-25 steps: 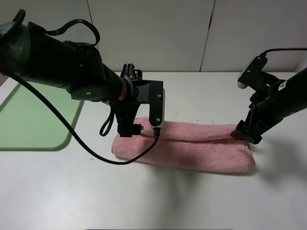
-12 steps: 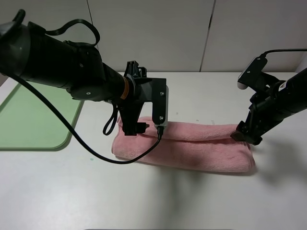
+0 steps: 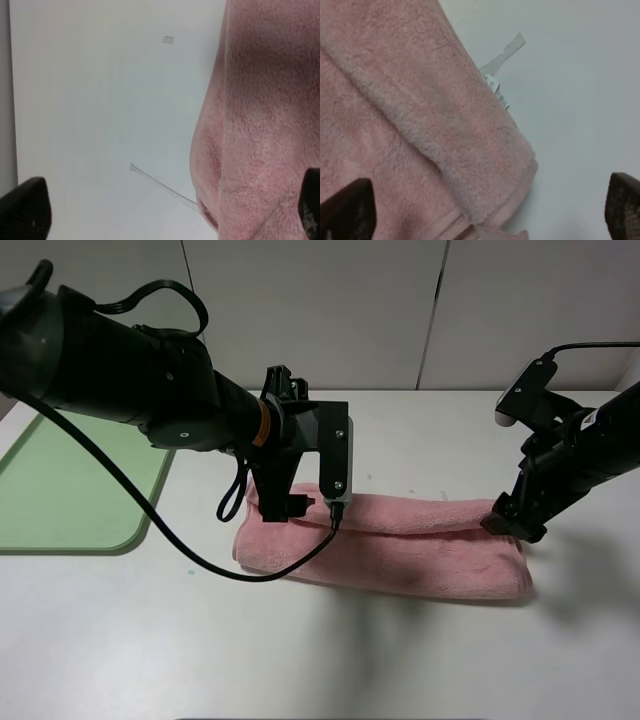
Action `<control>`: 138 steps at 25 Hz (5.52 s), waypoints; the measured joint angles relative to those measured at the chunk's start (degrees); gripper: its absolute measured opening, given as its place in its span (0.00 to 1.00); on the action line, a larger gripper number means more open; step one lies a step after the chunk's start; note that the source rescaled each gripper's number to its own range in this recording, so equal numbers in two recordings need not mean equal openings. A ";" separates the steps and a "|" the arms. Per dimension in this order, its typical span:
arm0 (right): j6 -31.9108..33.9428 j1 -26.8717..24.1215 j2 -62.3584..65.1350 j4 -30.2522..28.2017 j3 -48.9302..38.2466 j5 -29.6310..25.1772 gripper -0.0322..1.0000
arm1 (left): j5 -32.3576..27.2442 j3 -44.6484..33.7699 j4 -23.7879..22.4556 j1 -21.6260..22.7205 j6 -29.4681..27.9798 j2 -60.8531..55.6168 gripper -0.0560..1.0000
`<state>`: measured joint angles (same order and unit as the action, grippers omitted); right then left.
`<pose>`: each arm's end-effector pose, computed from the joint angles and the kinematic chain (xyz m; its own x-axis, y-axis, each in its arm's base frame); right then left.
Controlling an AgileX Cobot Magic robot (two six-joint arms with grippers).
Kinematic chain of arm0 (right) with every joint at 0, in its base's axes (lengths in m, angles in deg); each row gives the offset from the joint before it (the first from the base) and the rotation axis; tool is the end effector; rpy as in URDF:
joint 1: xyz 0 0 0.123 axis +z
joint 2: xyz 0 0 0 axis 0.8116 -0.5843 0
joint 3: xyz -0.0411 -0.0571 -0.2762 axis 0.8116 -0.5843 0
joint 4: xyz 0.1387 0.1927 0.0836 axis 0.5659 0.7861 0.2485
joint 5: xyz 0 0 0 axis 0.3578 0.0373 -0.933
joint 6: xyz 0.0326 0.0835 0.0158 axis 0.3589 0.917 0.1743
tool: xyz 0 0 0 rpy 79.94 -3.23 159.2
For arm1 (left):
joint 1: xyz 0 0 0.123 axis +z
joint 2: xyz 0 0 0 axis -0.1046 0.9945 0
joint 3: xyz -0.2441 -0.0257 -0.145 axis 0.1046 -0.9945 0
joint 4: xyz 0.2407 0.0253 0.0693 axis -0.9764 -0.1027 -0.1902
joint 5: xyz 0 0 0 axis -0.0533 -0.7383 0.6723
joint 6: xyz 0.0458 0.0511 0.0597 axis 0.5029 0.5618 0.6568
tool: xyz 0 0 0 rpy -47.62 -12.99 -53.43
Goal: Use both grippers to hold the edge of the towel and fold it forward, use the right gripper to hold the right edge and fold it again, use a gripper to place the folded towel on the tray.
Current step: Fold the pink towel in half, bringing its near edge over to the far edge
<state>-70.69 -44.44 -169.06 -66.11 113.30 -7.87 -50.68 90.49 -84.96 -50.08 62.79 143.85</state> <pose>0.2548 0.0492 0.1768 -0.5383 -0.7590 -0.3662 -0.7272 0.6380 -0.2533 0.2733 -0.2602 0.1681 0.3370 0.8811 -0.3318 0.7746 -0.0591 0.6297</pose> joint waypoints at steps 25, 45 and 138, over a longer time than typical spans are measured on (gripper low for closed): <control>0.00 0.00 0.00 2.70 0.00 1.39 1.00 | -27.81 -4.27 0.04 0.10 -30.22 -20.84 1.00; 0.02 0.00 0.00 5.12 0.00 2.63 1.00 | -46.82 -22.30 9.30 0.10 -41.48 -70.11 1.00; -5.63 17.31 -10.71 7.89 -0.17 15.19 1.00 | -58.06 -29.82 35.58 34.65 -25.85 -105.87 1.00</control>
<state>-76.31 -27.13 -179.77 -58.23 113.13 7.32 -108.74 60.67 -49.38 -15.43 36.94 37.97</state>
